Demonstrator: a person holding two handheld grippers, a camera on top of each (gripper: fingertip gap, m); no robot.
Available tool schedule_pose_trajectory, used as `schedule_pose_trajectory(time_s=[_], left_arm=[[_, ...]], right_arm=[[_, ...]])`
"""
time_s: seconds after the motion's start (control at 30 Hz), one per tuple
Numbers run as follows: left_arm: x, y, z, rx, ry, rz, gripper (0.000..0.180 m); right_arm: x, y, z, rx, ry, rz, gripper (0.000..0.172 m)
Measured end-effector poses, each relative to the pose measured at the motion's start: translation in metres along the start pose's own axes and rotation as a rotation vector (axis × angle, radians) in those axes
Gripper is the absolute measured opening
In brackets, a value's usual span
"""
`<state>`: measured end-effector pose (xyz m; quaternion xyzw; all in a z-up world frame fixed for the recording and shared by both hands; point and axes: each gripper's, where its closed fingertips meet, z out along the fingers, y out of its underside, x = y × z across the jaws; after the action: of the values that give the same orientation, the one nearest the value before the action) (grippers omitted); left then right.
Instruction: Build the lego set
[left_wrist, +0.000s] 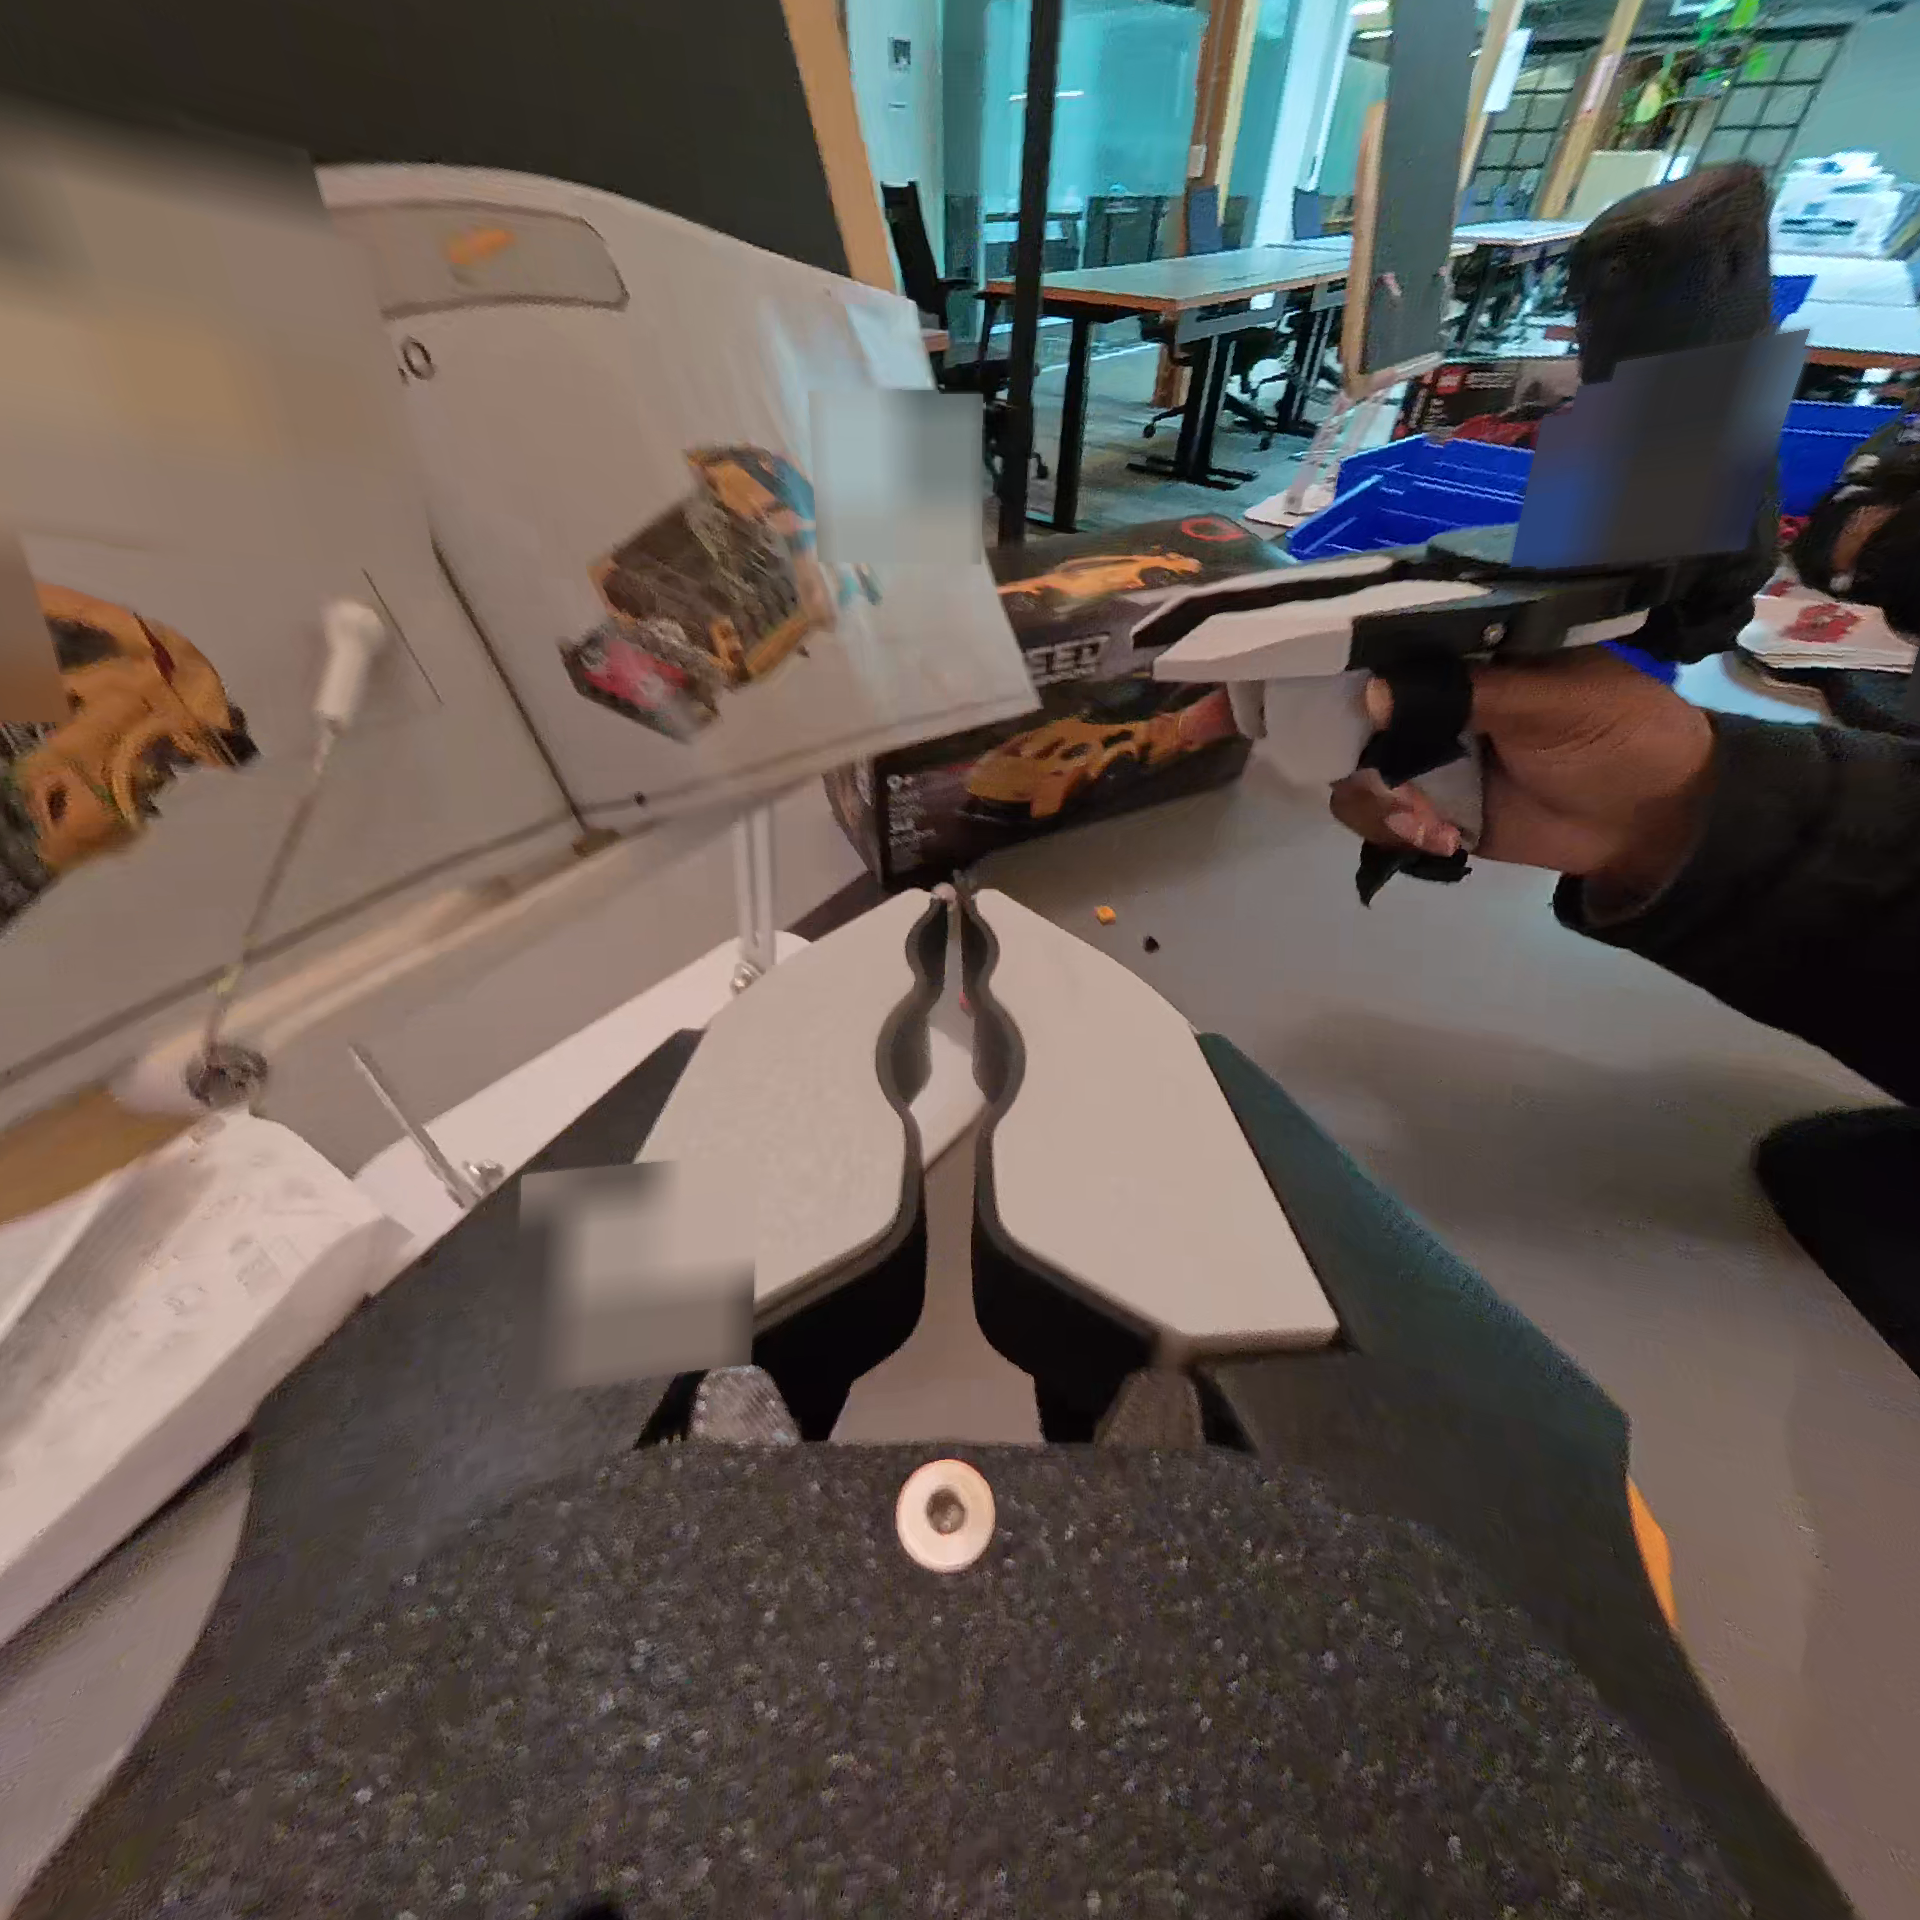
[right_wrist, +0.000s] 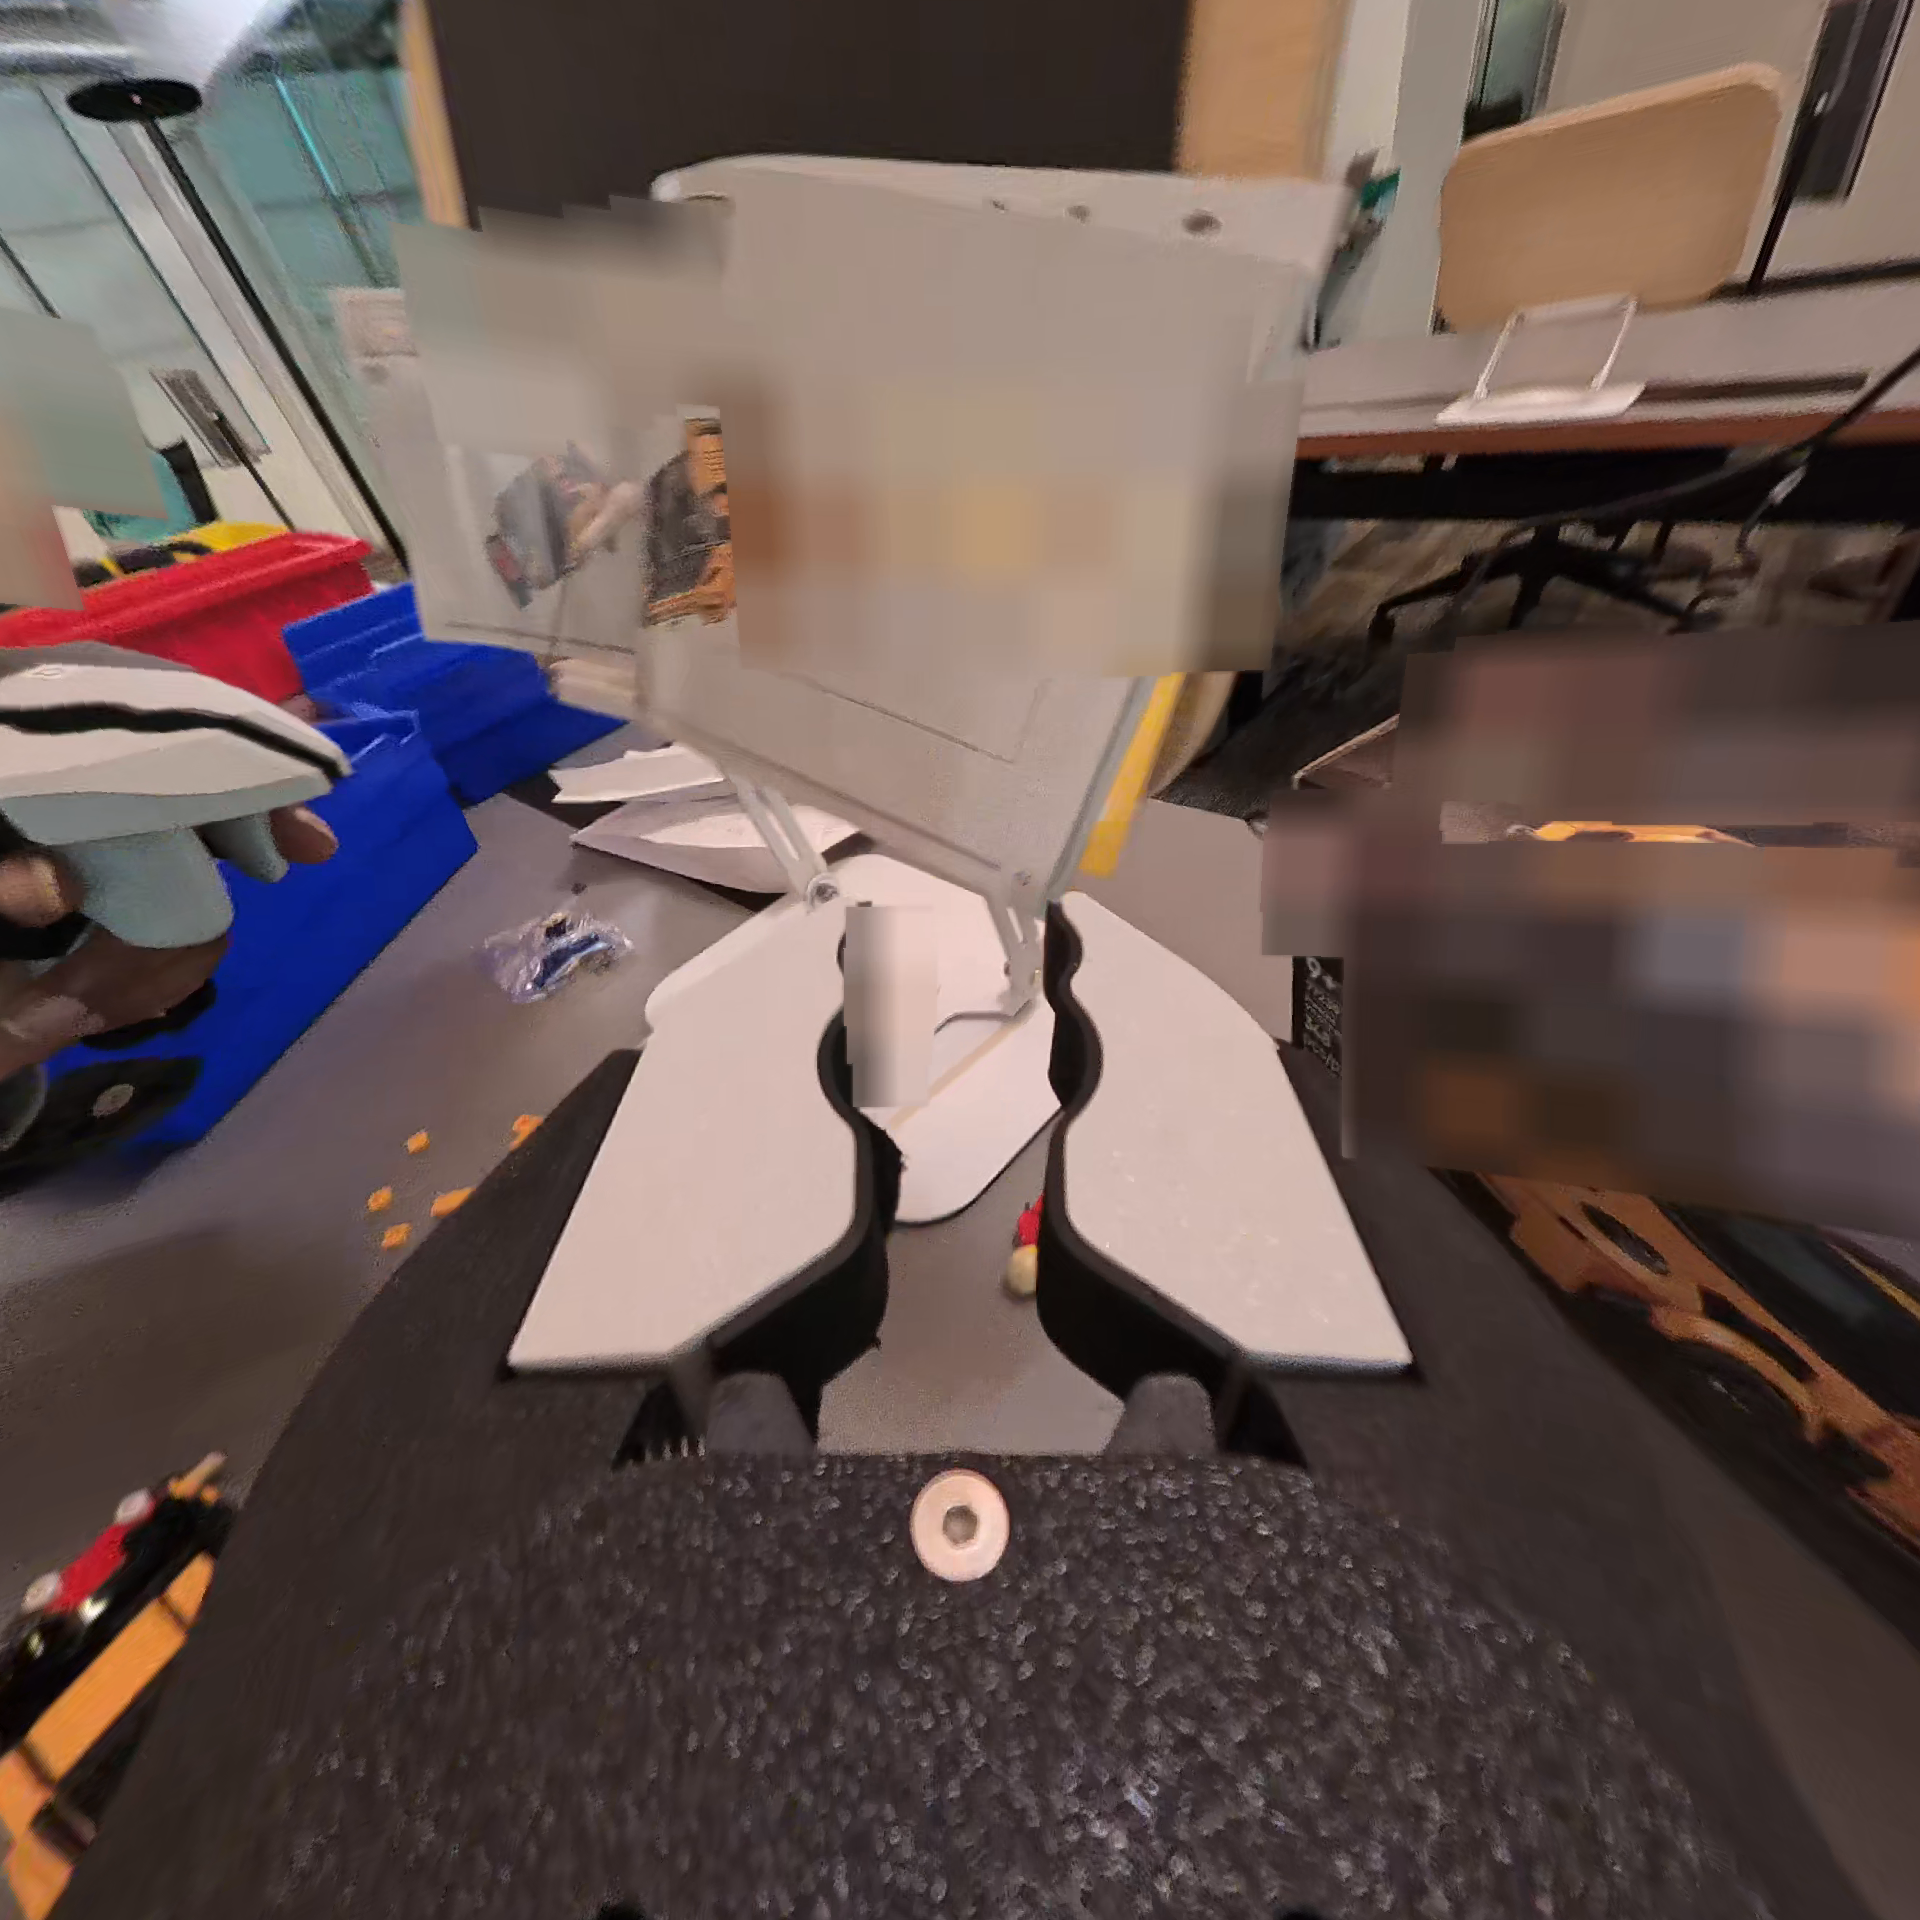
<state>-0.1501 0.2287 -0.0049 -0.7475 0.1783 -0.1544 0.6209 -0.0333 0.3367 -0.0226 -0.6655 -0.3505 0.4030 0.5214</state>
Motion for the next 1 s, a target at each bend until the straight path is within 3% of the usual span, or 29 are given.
schedule_pose_trajectory(time_s=[0.17, 0.27, 0.43, 0.57, 0.73, 1.0], left_arm=[[0.028, 0.024, -0.021, 0.003, 0.067, -0.042, 0.002], [0.047, 0.032, -0.024, -0.019, 0.112, -0.045, 0.003], [0.067, 0.060, -0.014, -0.053, 0.107, -0.039, 0.003], [0.043, 0.064, -0.019, 0.088, -0.066, -0.071, 0.000], [0.008, 0.058, -0.036, 0.212, -0.210, -0.073, 0.000], [0.004, 0.057, -0.045, 0.262, -0.148, -0.190, 0.000]], right_arm=[[-0.051, 0.006, -0.036, 0.051, 0.034, -0.165, 0.030], [-0.070, 0.016, -0.043, 0.093, 0.037, -0.164, 0.027], [-0.053, 0.046, -0.041, 0.155, 0.131, -0.207, 0.022], [-0.035, 0.050, -0.045, 0.166, 0.236, -0.270, 0.022], [-0.049, 0.049, -0.046, 0.177, 0.176, -0.238, 0.020], [-0.052, 0.052, -0.052, 0.171, 0.179, -0.264, 0.013]])
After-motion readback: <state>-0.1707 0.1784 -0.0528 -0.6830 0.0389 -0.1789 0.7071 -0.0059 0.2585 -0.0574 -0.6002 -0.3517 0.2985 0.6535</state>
